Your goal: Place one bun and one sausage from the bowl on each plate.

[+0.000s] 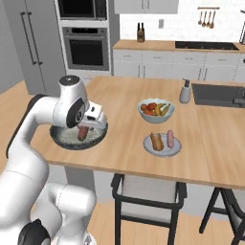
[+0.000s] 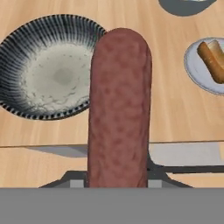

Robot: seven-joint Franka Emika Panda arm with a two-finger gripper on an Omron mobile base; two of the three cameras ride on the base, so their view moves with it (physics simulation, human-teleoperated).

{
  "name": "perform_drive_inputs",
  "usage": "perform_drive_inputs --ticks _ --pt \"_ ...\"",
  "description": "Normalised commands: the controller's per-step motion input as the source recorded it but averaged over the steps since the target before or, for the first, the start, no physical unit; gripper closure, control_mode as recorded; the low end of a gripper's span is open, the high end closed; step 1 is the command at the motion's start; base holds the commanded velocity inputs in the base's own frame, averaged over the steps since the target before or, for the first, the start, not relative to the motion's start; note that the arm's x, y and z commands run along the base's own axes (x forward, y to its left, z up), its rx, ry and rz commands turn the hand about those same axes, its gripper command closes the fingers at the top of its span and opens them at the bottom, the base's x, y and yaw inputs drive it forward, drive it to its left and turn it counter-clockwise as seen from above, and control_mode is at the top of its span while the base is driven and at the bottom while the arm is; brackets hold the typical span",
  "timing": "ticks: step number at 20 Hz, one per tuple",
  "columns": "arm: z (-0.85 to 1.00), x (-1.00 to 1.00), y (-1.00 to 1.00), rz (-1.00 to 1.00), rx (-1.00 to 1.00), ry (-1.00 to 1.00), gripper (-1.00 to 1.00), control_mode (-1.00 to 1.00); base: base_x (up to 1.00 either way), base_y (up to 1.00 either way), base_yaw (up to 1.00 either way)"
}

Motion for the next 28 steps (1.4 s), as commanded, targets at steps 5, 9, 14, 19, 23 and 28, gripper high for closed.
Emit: perform_drive_inputs --ticks 5,9,14,19,23,28 --pt "0.0 0.0 0.0 0.0 0.0 0.0 1.0 1.0 -0.72 -0.83 -0.07" --pt "0.0 0.0 0.0 0.0 0.0 0.0 1.0 1.0 -0.02 -1.0 -0.09" --pt "0.0 0.0 0.0 0.0 0.0 0.0 1.0 1.0 0.03 -1.0 -0.04" --pt "0.0 0.0 0.0 0.0 0.0 0.0 1.0 1.0 0.21 -1.0 0.01" --pt "0.0 0.0 0.0 0.0 0.0 0.0 1.0 1.0 0.23 -1.0 0.03" --pt "0.0 0.0 0.0 0.0 0.0 0.0 1.0 1.0 0.38 -0.86 0.0"
